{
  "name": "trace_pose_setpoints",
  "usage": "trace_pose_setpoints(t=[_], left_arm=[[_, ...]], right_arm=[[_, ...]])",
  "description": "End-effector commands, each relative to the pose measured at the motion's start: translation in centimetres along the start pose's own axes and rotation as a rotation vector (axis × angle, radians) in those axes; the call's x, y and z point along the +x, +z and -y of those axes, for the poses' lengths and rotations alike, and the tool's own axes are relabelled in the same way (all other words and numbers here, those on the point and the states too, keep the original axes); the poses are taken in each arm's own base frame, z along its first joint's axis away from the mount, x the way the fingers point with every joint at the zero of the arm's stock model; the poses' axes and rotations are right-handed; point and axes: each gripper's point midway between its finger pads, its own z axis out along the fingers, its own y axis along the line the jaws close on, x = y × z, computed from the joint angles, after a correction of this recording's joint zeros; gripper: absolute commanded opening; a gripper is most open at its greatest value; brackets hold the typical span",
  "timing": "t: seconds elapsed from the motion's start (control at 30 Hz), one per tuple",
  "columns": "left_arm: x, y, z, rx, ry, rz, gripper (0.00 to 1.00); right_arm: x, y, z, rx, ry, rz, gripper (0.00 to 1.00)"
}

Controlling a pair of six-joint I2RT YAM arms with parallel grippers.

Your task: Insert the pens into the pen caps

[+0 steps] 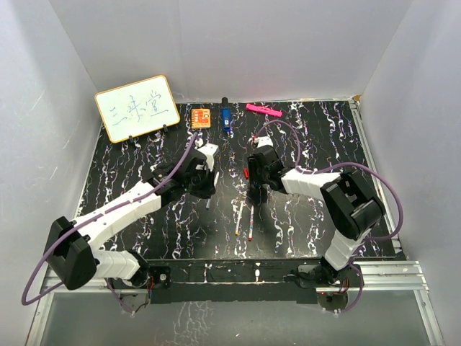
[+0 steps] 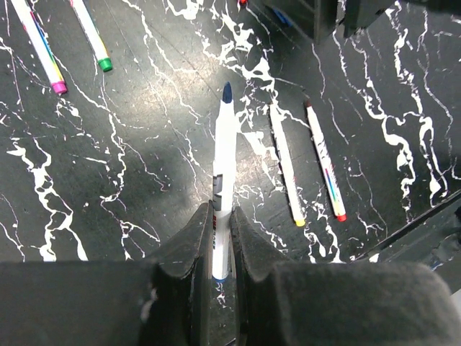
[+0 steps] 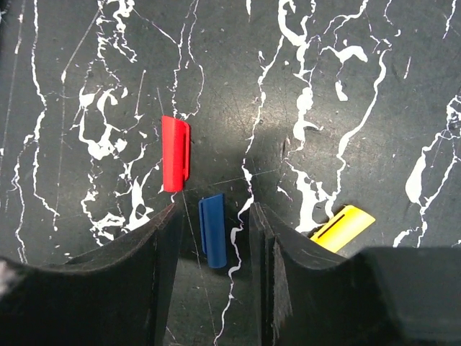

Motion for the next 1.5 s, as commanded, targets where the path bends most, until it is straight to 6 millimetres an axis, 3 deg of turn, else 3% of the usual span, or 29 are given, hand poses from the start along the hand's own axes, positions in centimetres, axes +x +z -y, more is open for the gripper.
trace_pose_setpoints(t=[0.0,0.3,0.73,1.0,1.17,1.23,1.47], left_arm=[[-1.7,-1.0,0.5,0.045,-0.029,0.090,0.00],[-1.7,-0.7,0.4,0.059,-0.046,0.094,0.00],[-2.0,-0.8,-0.1,0.058,-0.069,0.110,0.00],[-2.2,-0.8,-0.4,0.052,-0.080,0.115,0.00],[-2.3,-0.7,-0.6,0.049,-0.081,0.118,0.00],[-2.3,-0.8,-0.6,0.046,-0.081,0.123,0.00],[-2.4,-0.8,-0.8,0.043,-0.082,0.130,0.00]], right_arm=[[-2.3,0.3,-0.8,0.004,-0.007,0.046,0.39],[-0.5,1.4,-0.8,0.042,-0.043,-0.010,0.36],[2.5,1.2,0.0,0.125,-0.089,-0.088,0.28],[4.3,1.5,0.2,0.144,-0.100,-0.159,0.17],[6.2,1.6,0.2,0.140,-0.097,-0.237,0.00],[6.6,1.6,0.2,0.146,-0.095,-0.258,0.00],[5.0,1.4,0.6,0.200,-0.068,-0.230,0.00]])
